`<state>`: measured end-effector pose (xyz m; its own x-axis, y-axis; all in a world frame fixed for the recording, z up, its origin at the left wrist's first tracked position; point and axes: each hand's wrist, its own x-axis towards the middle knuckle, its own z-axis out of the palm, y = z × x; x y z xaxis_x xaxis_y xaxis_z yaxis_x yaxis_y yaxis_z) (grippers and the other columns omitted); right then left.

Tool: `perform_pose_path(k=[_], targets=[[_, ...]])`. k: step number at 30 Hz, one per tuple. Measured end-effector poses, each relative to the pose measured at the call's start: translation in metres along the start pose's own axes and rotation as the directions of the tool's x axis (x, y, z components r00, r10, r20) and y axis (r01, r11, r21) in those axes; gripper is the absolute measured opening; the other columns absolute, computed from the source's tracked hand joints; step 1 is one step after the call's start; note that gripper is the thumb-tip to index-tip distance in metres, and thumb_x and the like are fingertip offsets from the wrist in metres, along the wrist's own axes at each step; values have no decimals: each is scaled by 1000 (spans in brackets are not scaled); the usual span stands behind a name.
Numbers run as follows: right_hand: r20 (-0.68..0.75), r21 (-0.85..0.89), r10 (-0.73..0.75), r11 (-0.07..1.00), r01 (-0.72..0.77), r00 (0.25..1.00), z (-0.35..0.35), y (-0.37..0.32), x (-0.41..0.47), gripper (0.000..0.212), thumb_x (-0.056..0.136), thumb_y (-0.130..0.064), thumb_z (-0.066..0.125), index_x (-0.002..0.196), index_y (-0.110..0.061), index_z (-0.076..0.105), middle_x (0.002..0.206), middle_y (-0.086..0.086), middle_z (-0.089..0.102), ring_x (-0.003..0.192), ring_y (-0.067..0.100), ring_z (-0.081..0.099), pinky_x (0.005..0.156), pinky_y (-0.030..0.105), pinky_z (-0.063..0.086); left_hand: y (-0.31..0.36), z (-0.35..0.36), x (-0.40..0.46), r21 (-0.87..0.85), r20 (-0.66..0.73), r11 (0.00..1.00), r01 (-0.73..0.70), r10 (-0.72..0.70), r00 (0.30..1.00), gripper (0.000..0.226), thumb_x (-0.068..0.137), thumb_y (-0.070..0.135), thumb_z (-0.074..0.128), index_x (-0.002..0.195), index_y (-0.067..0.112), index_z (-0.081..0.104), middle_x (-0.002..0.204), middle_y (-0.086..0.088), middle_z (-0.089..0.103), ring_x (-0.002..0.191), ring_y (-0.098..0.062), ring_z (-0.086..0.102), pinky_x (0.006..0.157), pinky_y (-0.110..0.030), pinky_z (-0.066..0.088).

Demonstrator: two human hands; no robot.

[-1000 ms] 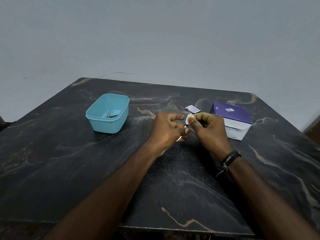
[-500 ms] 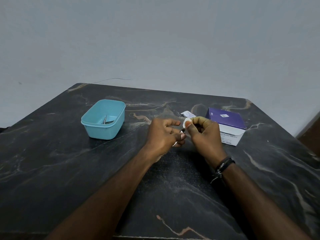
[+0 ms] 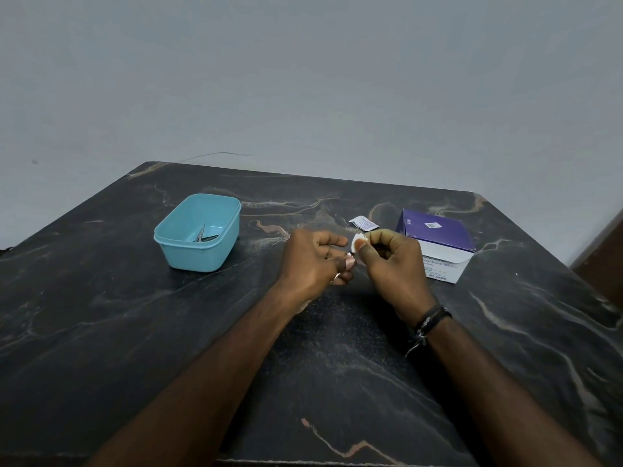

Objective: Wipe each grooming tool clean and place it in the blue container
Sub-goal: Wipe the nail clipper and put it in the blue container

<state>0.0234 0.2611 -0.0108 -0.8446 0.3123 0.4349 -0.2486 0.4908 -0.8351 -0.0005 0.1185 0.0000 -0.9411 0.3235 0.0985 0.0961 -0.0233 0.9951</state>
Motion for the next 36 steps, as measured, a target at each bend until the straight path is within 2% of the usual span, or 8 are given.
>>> perform_pose_path(k=[4, 7, 10, 14, 17, 24, 31, 36], targets=[[-85, 19, 12, 1000, -10, 996, -1, -5, 0, 21, 92, -17, 63, 73, -9, 68, 62, -4, 61, 54, 2, 48, 55, 24, 42, 2, 0, 0, -30, 11, 999, 14, -14, 1000, 30, 80, -3, 74, 108, -4, 64, 86, -24, 72, 62, -21, 68, 62, -32, 61], [-161, 148, 111, 985, -88, 981, -4, -6, 2, 21, 92, -15, 62, 76, -5, 68, 62, -1, 58, 53, 4, 45, 53, 23, 39, 5, -1, -2, -64, 25, 997, 40, -39, 999, 23, 80, -2, 74, 102, -2, 66, 87, -23, 72, 62, -19, 69, 62, -30, 62], [-178, 169, 141, 979, -111, 974, -4, -6, 2, 22, 91, -16, 64, 72, -3, 67, 59, 1, 56, 53, 9, 43, 52, 27, 36, 9, -1, -1, -130, -65, 991, 38, -47, 997, 16, 81, -5, 72, 95, 1, 68, 82, -19, 71, 63, -19, 69, 64, -31, 62], [-78, 156, 208, 969, -194, 975, 3, -9, -3, 26, 89, -16, 66, 64, -9, 66, 51, -4, 53, 44, 5, 39, 45, 22, 33, 12, -4, 4, -254, -274, 967, -18, -54, 960, 18, 80, -4, 72, 94, 7, 68, 84, -15, 73, 71, -20, 70, 73, -35, 62], [46, 193, 284, 938, -287, 958, 9, -12, -7, 25, 87, -14, 68, 62, -12, 65, 53, 0, 52, 47, 7, 39, 42, 19, 31, 12, -6, 6, -342, -350, 938, -59, -69, 934, 20, 80, -1, 74, 97, 6, 67, 87, -14, 73, 77, -23, 73, 73, -35, 62], [162, 239, 346, 895, -377, 924, 8, -12, -8, 16, 82, -10, 69, 67, -6, 68, 67, 13, 57, 50, 9, 43, 39, 17, 29, 9, -4, 7, -301, -341, 952, -57, -52, 938, 16, 80, -1, 74, 92, 8, 68, 87, -11, 73, 80, -21, 73, 74, -33, 61], [328, 162, 328, 904, -395, 886, 4, -17, -11, 18, 84, -10, 71, 83, 8, 70, 60, 6, 60, 49, 7, 49, 39, 17, 31, 9, -2, 6, -220, -311, 973, -66, -6, 950, 18, 88, 1, 66, 102, 12, 67, 92, -10, 72, 81, -27, 73, 70, -40, 62], [206, 151, 327, 920, -360, 922, 0, -17, -7, 16, 84, -14, 73, 81, 1, 73, 66, 14, 61, 49, 11, 44, 39, 18, 31, 11, -6, 8, -203, -358, 977, -69, -9, 934, 21, 90, 0, 64, 110, 6, 67, 88, -5, 71, 67, -17, 71, 63, -35, 62]])
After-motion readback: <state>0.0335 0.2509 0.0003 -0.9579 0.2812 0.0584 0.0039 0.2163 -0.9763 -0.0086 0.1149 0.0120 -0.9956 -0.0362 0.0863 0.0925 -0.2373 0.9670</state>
